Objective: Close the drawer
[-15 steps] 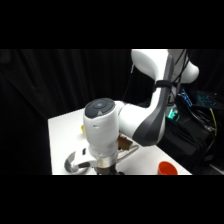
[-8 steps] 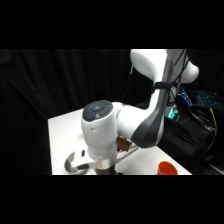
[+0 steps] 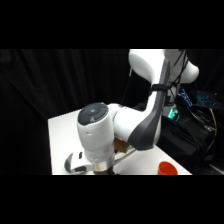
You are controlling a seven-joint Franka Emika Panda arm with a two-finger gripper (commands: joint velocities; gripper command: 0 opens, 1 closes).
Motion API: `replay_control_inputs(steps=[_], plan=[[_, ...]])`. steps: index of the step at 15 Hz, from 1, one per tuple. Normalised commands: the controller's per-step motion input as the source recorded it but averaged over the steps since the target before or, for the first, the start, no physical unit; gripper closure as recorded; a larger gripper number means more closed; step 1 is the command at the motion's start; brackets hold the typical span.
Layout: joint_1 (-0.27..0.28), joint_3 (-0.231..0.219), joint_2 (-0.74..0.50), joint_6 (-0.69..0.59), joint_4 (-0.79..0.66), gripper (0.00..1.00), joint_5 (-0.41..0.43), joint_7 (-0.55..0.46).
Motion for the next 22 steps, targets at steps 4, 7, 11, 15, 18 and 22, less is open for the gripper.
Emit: replay_control_inputs(steps=[4, 7, 11, 15, 18, 22], plan=[[0.085, 0.017, 0.28, -0.14, 0.47, 0.00, -0.004, 0.06], [0.094, 0.015, 0.30, -0.15, 0.51, 0.00, -0.007, 0.07], [0.050, -0.005, 0.12, -0.14, 0.31, 0.00, -0.009, 0.08], [-0.081, 0.001, -0.44, -0.06, -0.32, 0.00, 0.034, 0.04], [-0.142, 0.008, -0.72, 0.04, -0.73, 0.00, 0.069, 0.02], [-0.136, 0.017, -0.83, 0.05, -0.91, 0.00, 0.124, 0.02]])
